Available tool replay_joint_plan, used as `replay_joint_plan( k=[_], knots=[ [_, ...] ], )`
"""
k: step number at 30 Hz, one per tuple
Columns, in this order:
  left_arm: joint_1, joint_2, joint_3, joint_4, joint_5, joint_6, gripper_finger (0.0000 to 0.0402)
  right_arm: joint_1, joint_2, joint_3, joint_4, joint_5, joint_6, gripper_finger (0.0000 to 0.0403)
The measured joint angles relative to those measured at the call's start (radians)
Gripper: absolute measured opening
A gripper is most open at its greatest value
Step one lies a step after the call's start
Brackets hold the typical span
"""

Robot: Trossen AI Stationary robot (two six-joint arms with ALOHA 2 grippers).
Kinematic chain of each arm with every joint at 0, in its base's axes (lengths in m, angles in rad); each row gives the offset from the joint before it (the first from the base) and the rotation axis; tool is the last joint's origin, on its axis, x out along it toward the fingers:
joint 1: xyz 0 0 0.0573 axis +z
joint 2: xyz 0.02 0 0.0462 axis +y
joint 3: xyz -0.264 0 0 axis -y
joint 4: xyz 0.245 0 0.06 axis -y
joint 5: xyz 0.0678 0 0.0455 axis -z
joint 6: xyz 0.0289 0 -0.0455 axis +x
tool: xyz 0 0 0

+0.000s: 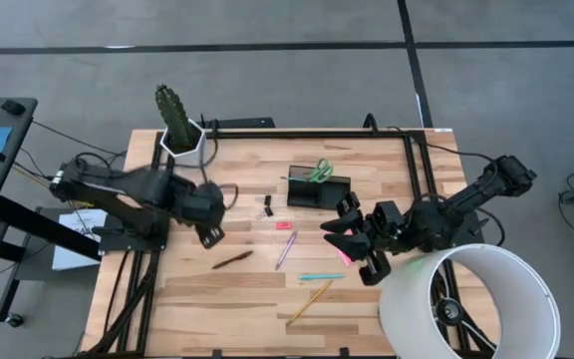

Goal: Pick and place office supplies into organizer
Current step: Put the brown pen into the black desk organizer

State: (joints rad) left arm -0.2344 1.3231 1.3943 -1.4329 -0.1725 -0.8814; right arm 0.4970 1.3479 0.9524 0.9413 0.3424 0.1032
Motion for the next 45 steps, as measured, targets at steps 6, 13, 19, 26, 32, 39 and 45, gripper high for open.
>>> replay_joint_plan(
  k=[6,13,19,26,32,39,45],
  knots=[
    [-0.026,0.017,-0.231,0.182,0.078,0.116,0.0125,-0.021,0.0,0.0,-0.093,0.0,0.105,0.0098],
    [-0.028,0.049,-0.414,0.337,0.226,0.163,0.0125,-0.023,0.0,0.0,-0.1,-0.001,0.115,0.0098],
    [-0.027,0.054,-0.474,0.567,0.209,0.141,0.0125,-0.021,0.0,0.0,-0.103,-0.001,0.115,0.0098],
    [0.033,0.088,-0.489,0.755,0.193,0.189,0.0125,-0.028,0.0,0.0,-0.099,0.0,0.116,0.0098],
    [0.085,0.173,-0.489,0.862,0.218,0.242,0.0125,-0.028,-0.001,0.0,-0.098,-0.001,0.133,0.0098],
    [0.085,0.29,-0.489,0.891,0.246,0.284,0.0125,-0.02,0.0,0.0,-0.096,-0.001,0.143,0.0098],
    [0.081,0.35,-0.489,0.96,0.234,0.295,0.0125,-0.02,0.0,0.0,-0.096,-0.001,0.143,0.0098]
  ],
)
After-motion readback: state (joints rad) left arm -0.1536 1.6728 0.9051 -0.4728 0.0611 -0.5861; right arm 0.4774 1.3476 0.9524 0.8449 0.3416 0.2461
